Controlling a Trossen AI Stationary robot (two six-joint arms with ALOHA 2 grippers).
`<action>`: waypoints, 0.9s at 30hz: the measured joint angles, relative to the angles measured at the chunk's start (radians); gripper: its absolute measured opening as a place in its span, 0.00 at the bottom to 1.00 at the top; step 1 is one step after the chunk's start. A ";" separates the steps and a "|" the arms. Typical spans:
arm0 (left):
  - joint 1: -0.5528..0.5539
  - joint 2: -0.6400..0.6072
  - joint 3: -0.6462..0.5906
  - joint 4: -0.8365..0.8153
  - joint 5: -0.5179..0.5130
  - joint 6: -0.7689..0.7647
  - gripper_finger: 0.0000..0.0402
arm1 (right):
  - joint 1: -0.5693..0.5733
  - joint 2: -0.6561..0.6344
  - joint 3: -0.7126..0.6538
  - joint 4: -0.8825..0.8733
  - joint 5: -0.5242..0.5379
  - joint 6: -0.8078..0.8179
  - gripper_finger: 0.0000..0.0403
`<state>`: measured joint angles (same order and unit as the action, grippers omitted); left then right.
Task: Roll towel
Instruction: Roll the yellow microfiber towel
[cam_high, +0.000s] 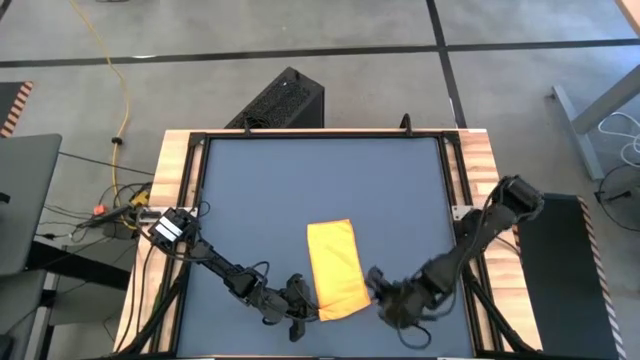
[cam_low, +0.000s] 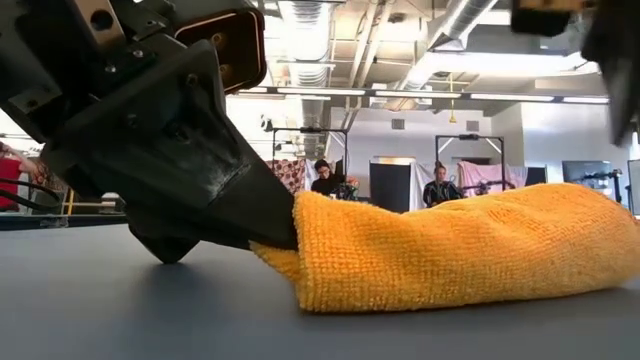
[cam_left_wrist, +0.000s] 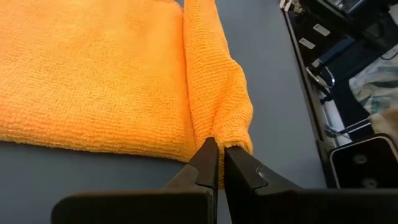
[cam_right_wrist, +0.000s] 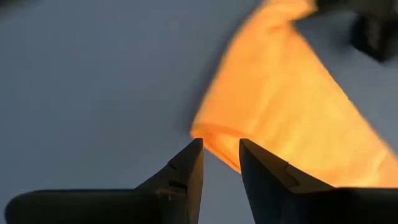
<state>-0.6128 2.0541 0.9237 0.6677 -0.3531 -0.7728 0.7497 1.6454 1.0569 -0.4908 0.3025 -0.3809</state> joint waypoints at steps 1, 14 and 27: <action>0.000 0.000 0.000 0.004 0.003 -0.004 0.00 | 0.016 0.014 0.000 0.001 0.023 -0.053 0.32; 0.015 0.000 0.000 0.035 0.036 -0.040 0.00 | 0.122 0.159 0.000 0.118 0.356 -0.312 0.31; 0.018 0.000 0.000 0.032 0.045 -0.053 0.00 | 0.104 0.160 0.000 0.067 0.384 -0.309 0.30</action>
<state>-0.5950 2.0544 0.9241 0.7002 -0.3077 -0.8260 0.8539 1.8050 1.0573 -0.4236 0.6864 -0.6899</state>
